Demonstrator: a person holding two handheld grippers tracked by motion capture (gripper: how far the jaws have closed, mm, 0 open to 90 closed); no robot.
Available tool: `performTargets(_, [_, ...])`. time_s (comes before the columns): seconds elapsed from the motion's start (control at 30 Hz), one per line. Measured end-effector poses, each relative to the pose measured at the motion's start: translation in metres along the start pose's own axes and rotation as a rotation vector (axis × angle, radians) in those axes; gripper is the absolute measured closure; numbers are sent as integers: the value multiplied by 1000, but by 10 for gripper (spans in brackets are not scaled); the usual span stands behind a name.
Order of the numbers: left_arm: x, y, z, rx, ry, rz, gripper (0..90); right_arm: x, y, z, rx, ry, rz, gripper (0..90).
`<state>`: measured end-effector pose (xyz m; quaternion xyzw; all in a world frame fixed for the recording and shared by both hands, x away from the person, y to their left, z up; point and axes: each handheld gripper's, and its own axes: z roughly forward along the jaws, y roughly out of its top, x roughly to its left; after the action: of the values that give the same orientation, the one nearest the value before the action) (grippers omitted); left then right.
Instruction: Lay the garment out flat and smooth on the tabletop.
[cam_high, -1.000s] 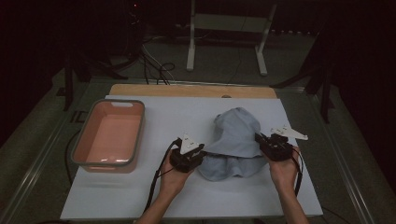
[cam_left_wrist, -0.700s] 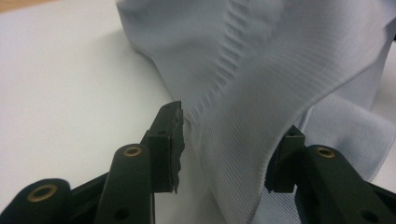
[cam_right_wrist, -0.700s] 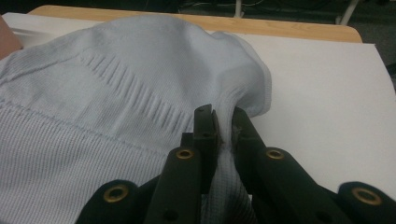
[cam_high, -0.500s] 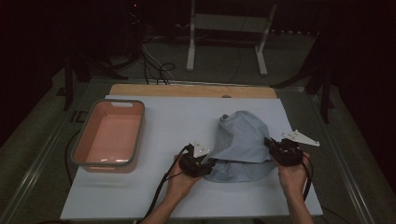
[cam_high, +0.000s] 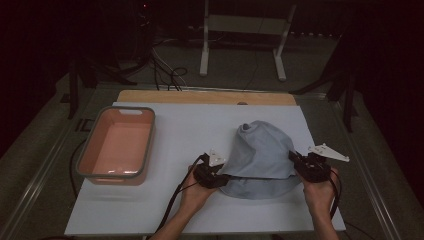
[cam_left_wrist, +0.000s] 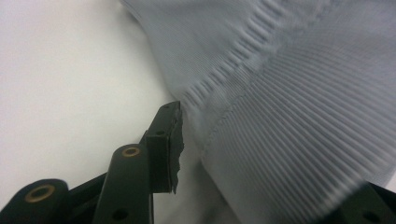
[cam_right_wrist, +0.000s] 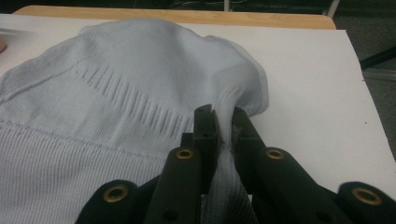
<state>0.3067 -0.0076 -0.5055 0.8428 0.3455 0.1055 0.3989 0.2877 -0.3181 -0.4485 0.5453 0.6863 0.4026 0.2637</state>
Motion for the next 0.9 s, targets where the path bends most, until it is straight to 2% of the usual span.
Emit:
performTargets(0.03, [-1,0,2,14,6,13,611,0,0,0,0,0,0,839])
performTargets(0.1, [-1,3,2,30,34,38,768,0,0,-1,1,2,1,839])
performTargets(0.17, [1,6,-3,13,58,38,853,1,-1,0,6,6,-2,839])
performTargets(0.3, [11,10,-20,-21,119,39,865,7,-3,5,19,20,-9,839])
performTargets(0.37, [14,10,-25,-33,135,29,865,7,-3,6,21,22,-13,839])
performTargets(0.4, [22,9,-37,-62,165,9,865,9,-4,7,22,31,-16,839])
performTargets(0.73, [46,-1,-81,-177,288,-64,864,49,-5,31,49,119,-73,838])
performTargets(0.83, [52,-4,-89,-208,310,-99,864,59,-4,35,53,141,-89,837])
performTargets(0.9, [54,-6,-89,-208,295,-114,859,63,-3,37,53,145,-102,837])
